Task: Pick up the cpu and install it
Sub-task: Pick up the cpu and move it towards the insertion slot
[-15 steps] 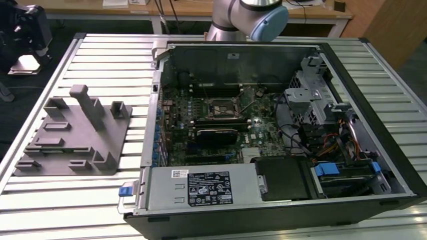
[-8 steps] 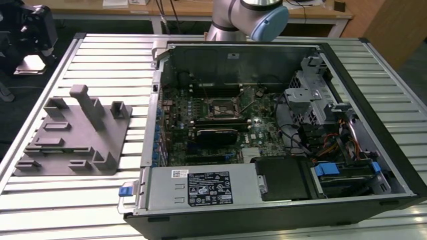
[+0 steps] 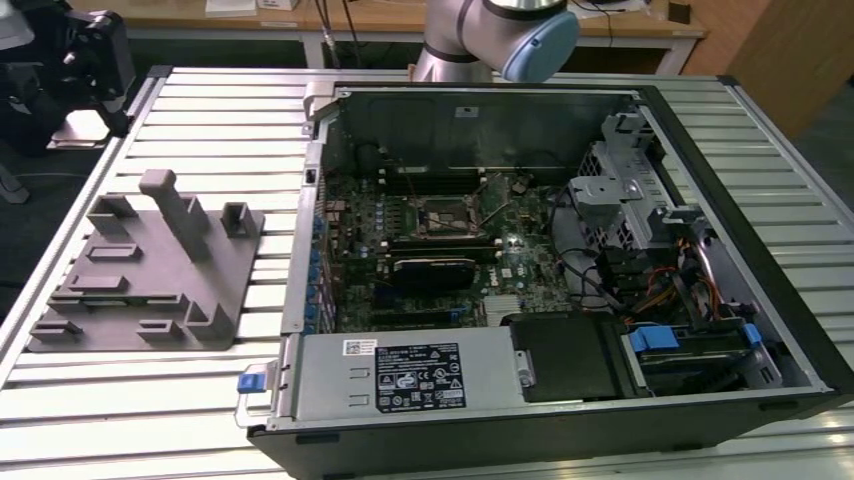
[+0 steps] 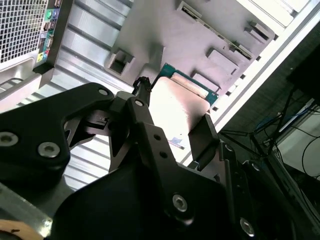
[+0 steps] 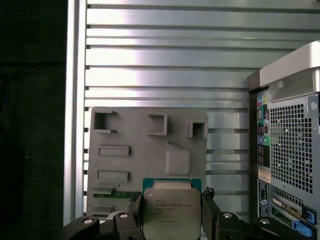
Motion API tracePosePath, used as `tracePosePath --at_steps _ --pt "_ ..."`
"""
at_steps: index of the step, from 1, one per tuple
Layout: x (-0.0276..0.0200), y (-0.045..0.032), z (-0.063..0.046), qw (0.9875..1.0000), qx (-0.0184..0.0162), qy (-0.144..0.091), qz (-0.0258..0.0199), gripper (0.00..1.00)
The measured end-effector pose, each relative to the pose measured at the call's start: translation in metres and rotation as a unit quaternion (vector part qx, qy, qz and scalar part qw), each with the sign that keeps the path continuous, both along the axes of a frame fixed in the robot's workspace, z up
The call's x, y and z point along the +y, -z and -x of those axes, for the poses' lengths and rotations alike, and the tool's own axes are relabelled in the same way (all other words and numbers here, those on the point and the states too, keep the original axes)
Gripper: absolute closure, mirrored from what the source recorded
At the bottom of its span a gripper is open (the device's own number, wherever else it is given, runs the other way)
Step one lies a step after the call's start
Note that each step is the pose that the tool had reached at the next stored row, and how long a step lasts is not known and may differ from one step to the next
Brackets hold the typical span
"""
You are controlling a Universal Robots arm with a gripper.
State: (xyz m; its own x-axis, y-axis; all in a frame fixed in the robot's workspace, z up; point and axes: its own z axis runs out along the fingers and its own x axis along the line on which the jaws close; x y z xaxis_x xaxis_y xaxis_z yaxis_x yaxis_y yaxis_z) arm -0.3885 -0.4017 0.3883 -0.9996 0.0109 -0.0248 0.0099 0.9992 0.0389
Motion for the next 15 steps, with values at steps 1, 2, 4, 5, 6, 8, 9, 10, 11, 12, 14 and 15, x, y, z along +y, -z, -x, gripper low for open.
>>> tracePosePath --at_steps 1,2,4,5,6,8,9,10,11,12,14,15 --pt "0.0000 0.0000 -0.002 1.0000 0.0000 0.000 0.0000 0.45" --pt "0.0000 0.0000 -0.004 1.0000 0.0000 0.000 0.0000 0.45" --pt "0.0000 0.0000 -0.008 1.0000 0.0000 0.000 0.0000 0.45" --pt "0.0000 0.0000 -0.011 1.0000 0.0000 0.000 0.0000 0.45" --pt "0.0000 0.0000 -0.013 1.0000 0.0000 0.000 0.0000 0.45" --pt "0.0000 0.0000 -0.017 1.0000 0.0000 0.000 0.0000 0.45" --pt "0.0001 0.0001 -0.019 1.0000 0.0000 0.000 0.0000 0.45" --pt "0.0001 0.0001 -0.021 1.0000 -0.0001 0.000 0.0000 0.45" --pt "0.0001 0.0000 -0.023 1.0000 0.0000 0.000 0.0000 0.45" --pt "0.0001 0.0000 -0.025 1.0000 0.0000 0.000 0.0000 0.45" --pt "0.0001 0.0000 -0.030 1.0000 0.0000 0.000 0.0000 0.45" --pt "0.0001 0.0000 -0.032 1.0000 0.0000 0.000 0.0000 0.45"
